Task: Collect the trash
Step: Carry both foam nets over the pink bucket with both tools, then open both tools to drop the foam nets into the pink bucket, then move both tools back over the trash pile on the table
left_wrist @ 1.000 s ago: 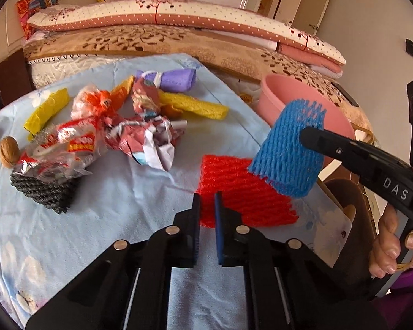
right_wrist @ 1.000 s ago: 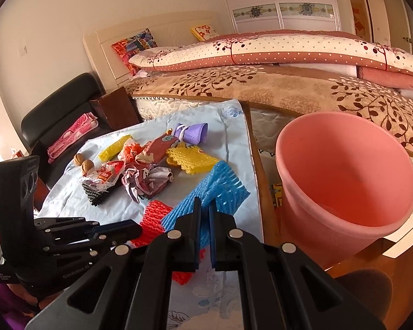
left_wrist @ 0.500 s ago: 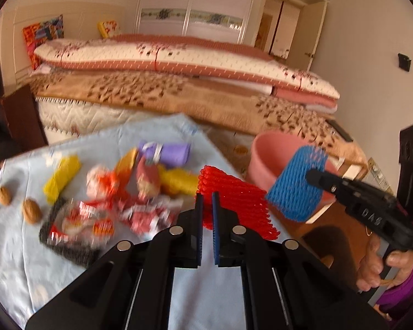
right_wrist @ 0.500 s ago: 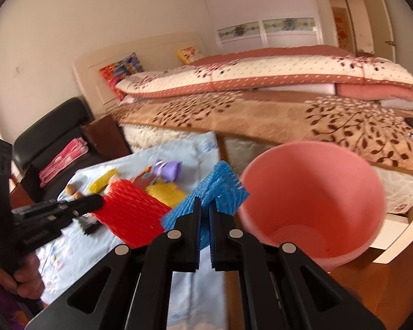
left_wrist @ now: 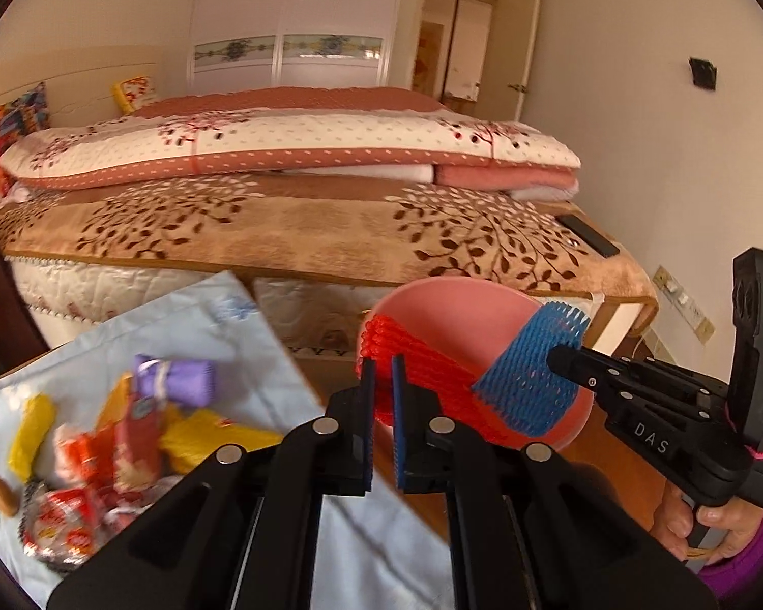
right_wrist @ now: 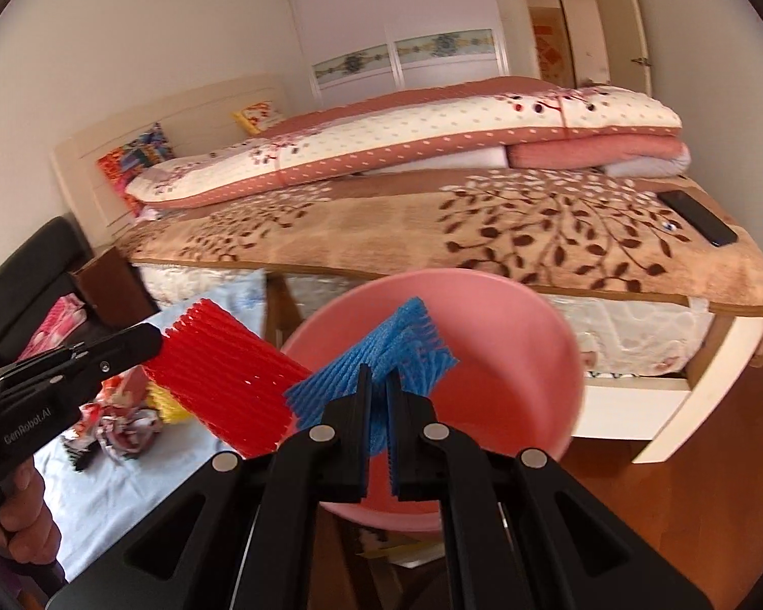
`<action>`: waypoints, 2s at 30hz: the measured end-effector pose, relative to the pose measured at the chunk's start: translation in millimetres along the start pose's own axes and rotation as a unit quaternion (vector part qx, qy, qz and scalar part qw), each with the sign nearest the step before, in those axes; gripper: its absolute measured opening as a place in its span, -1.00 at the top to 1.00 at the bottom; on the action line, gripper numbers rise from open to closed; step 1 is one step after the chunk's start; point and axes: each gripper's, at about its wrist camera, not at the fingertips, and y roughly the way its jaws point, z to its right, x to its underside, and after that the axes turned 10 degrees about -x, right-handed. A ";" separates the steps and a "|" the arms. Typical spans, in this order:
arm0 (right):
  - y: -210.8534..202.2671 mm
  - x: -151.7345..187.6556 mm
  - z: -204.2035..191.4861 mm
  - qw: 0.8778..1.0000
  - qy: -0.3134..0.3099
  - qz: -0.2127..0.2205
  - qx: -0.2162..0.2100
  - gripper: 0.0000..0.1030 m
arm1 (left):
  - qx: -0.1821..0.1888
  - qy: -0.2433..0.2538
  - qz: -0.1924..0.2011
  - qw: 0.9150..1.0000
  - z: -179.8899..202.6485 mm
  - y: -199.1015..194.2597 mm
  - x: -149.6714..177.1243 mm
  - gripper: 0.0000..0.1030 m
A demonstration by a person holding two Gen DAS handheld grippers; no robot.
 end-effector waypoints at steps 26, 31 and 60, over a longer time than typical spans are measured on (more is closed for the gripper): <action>25.9 8.0 41.9 0.998 0.027 -0.034 0.055 0.40 | 0.020 0.007 -0.023 1.000 36.3 45.3 1.8 0.26; 21.5 7.4 38.0 0.998 0.025 -0.029 0.059 0.30 | 0.020 0.003 -0.015 1.000 34.6 36.7 -0.5 0.24; 17.0 21.7 -67.1 0.999 -0.039 -0.019 -0.022 0.00 | -0.085 -0.067 -0.009 0.994 -44.3 -23.1 45.0 0.08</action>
